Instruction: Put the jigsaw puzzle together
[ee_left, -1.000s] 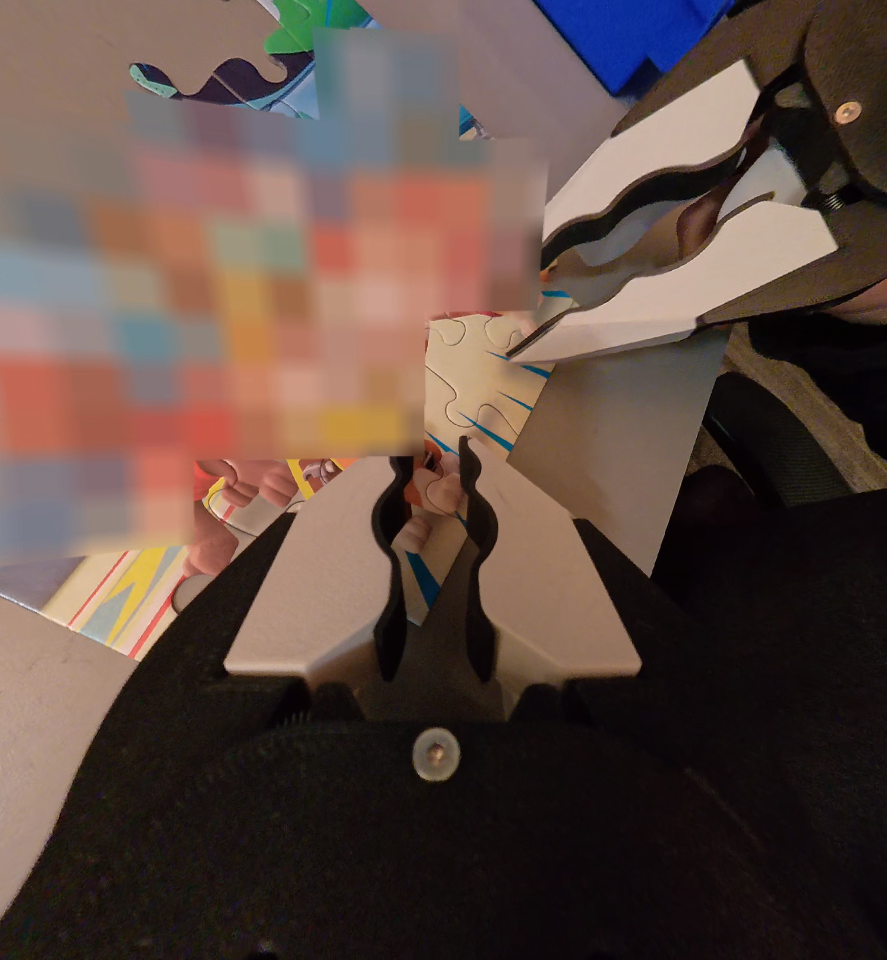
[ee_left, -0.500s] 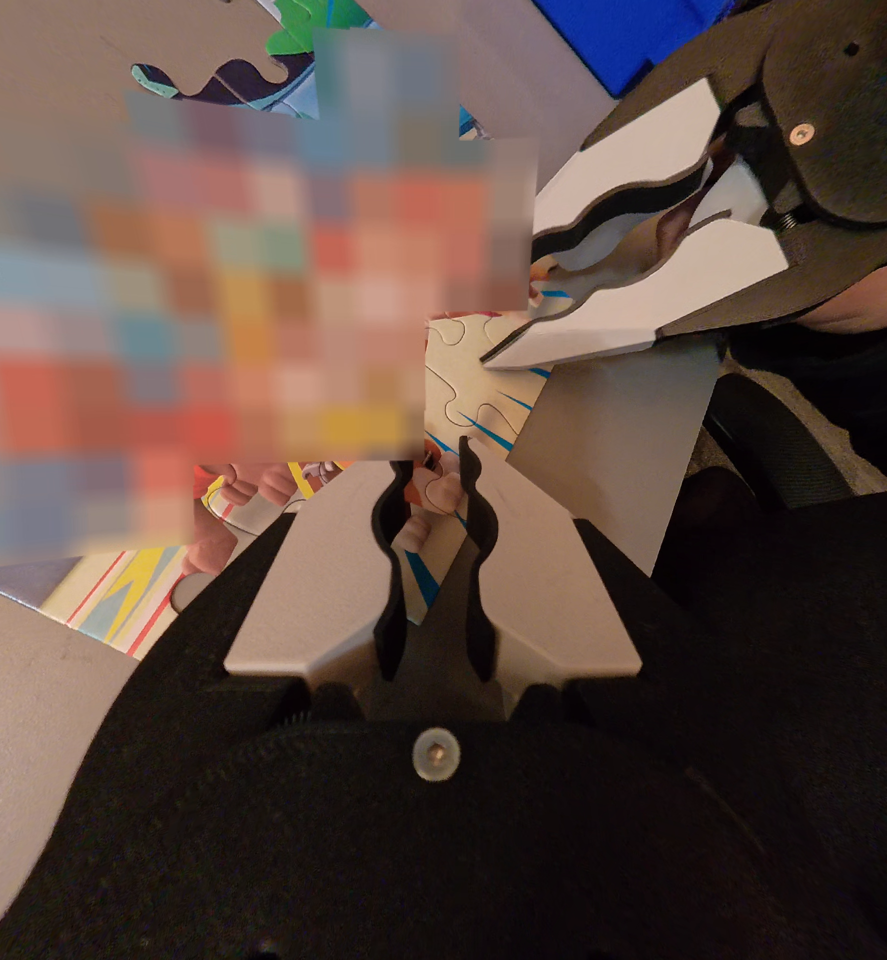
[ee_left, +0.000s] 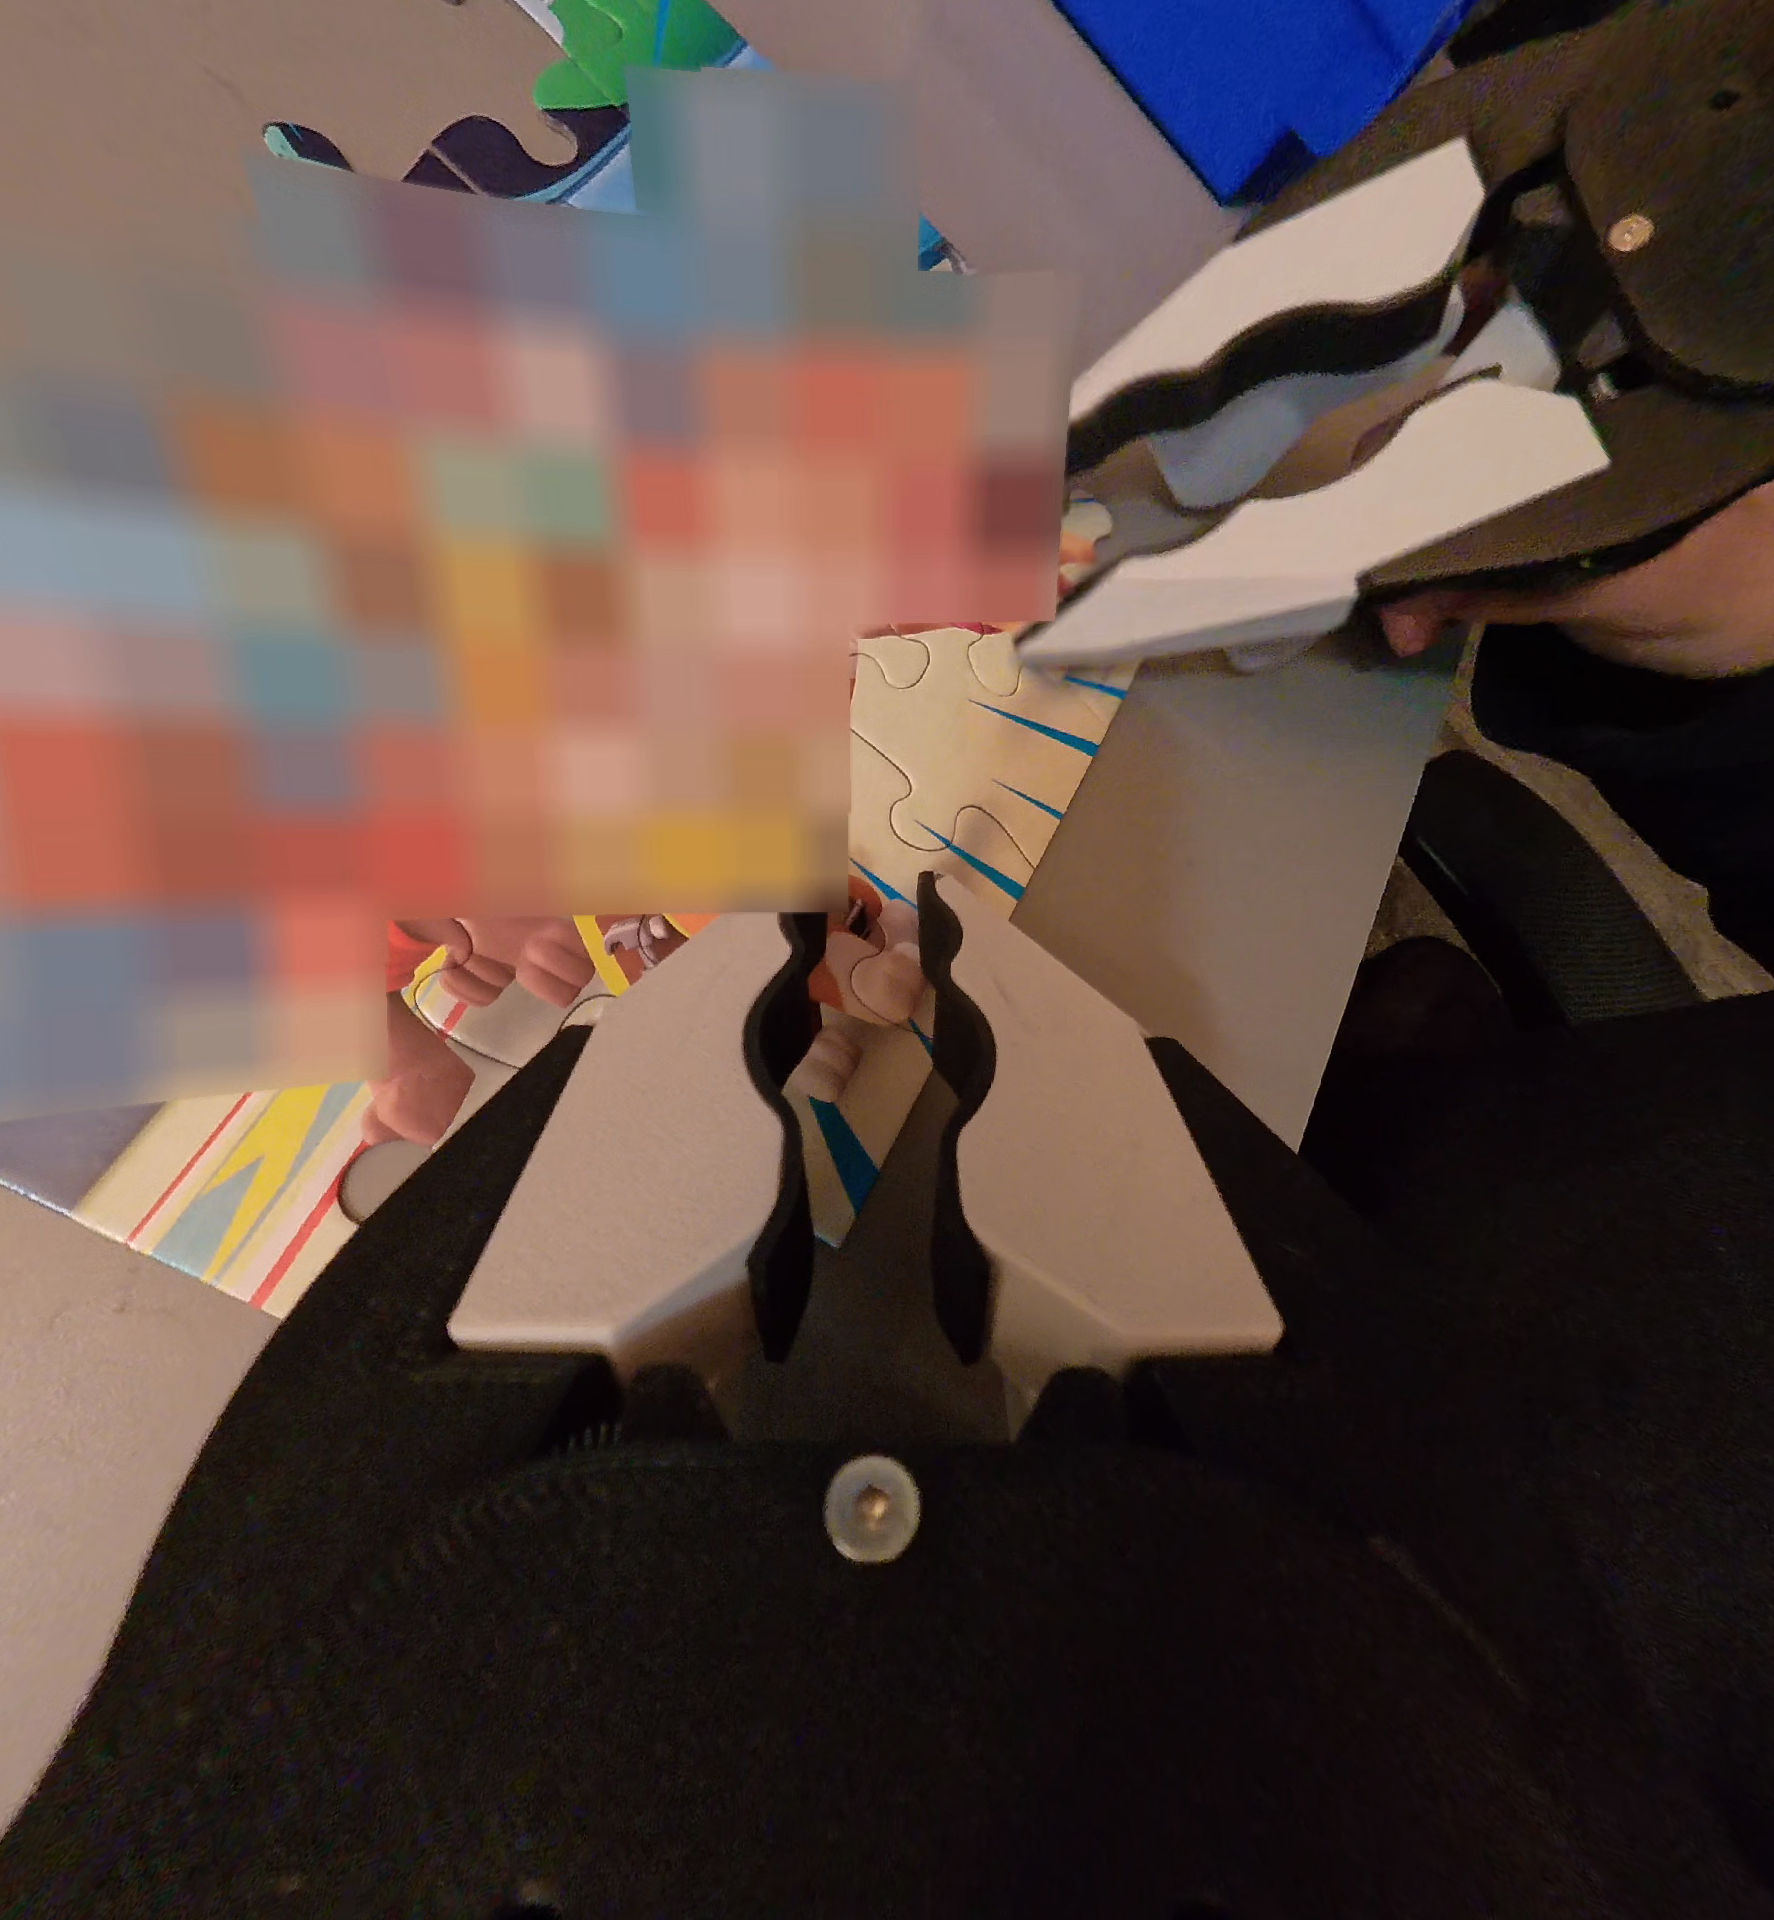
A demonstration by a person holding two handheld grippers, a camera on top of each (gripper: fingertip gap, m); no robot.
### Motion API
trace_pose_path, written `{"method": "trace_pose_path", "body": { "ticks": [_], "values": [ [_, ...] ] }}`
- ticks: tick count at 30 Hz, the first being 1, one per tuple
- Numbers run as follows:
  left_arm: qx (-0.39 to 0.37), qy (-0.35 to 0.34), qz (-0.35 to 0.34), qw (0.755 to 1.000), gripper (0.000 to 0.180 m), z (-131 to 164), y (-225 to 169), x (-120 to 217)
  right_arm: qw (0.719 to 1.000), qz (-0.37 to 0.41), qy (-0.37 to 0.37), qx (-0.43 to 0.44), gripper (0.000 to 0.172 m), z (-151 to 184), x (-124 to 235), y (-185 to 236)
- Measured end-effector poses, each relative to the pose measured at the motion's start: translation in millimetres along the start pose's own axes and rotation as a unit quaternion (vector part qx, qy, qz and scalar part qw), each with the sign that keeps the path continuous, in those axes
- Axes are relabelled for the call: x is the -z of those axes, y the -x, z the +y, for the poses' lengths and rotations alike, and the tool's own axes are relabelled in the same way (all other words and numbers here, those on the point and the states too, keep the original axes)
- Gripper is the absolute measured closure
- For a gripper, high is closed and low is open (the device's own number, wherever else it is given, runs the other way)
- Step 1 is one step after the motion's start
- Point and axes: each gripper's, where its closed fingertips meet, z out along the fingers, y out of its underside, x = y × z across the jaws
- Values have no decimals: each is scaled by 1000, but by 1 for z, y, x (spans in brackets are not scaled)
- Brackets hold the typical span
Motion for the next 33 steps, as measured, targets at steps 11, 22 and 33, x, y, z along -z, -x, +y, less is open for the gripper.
{"method": "trace_pose_path", "body": {
  "ticks": [11,22,33],
  "values": [
    [-3,1,-6,1000,165,0,0,0,998,52,-9,-21,158,3,3,-25],
    [-3,1,-6,1000,165,-1,0,-1,999,-7,-4,50,161,-8,-13,16],
    [38,-90,-68,993,165,-32,37,48,991,117,-33,-58,153,11,37,-66]
  ]
}}
